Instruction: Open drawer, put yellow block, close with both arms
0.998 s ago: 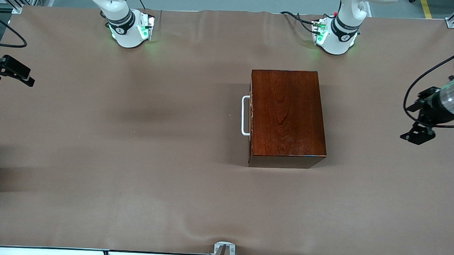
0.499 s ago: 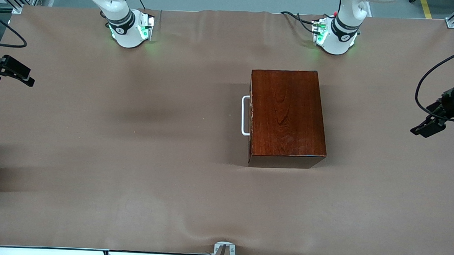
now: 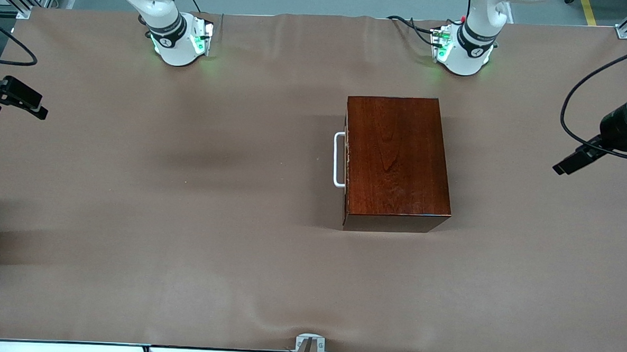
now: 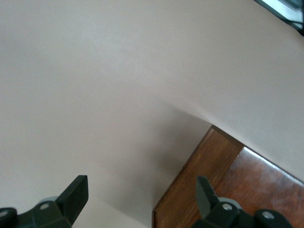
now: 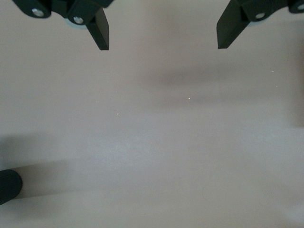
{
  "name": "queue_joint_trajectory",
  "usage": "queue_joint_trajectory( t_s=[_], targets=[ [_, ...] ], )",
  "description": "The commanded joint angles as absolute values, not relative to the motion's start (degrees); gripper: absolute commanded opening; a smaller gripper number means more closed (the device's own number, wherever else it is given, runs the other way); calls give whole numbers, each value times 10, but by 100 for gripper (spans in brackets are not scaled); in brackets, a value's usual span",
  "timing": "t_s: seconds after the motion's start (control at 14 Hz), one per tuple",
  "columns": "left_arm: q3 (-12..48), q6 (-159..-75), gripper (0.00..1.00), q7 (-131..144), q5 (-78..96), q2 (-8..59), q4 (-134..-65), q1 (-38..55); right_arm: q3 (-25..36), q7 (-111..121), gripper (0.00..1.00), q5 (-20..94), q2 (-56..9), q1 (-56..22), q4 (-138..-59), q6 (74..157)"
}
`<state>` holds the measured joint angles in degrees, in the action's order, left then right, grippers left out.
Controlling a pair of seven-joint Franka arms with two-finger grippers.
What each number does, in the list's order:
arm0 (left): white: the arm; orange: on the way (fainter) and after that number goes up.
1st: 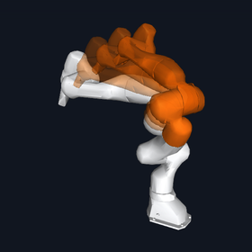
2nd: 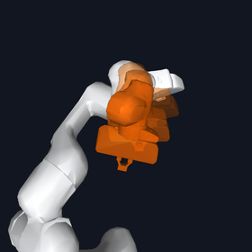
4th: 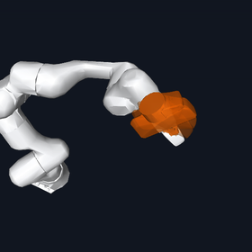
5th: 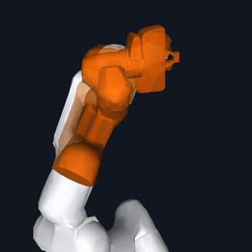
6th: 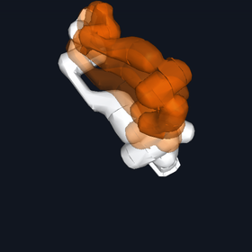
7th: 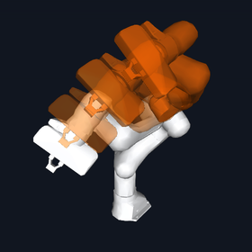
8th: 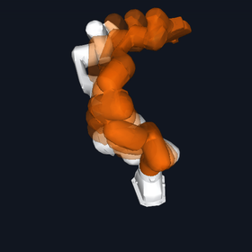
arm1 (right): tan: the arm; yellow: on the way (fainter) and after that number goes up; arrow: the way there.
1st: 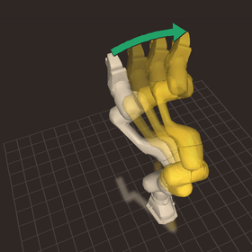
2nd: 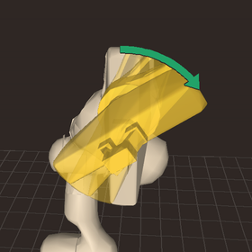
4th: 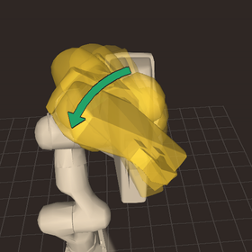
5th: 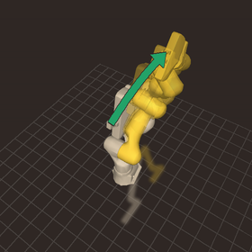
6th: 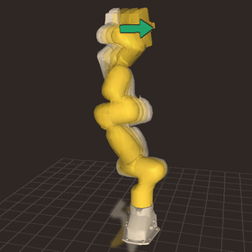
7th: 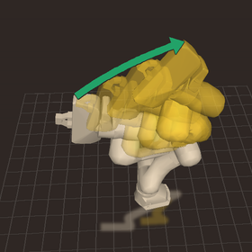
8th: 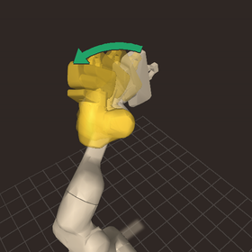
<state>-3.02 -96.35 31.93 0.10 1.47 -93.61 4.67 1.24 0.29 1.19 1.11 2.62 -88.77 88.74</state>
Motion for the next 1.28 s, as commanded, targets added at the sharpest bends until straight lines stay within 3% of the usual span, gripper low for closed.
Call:
queue_joint_trajectory(
  t_s=[0.0,0.64,1.21],
  targets=[
    [-15,-950,100,208,-1,-14,-950,33,4,6,100,14,16,39,-884,884],
    [8,-908,100,-1,-3,-37,-947,22,4,7,100,14,15,38,-884,883],
    [25,-884,100,-9,-22,-30,-911,0,4,7,100,15,15,37,-884,883]
  ],
)
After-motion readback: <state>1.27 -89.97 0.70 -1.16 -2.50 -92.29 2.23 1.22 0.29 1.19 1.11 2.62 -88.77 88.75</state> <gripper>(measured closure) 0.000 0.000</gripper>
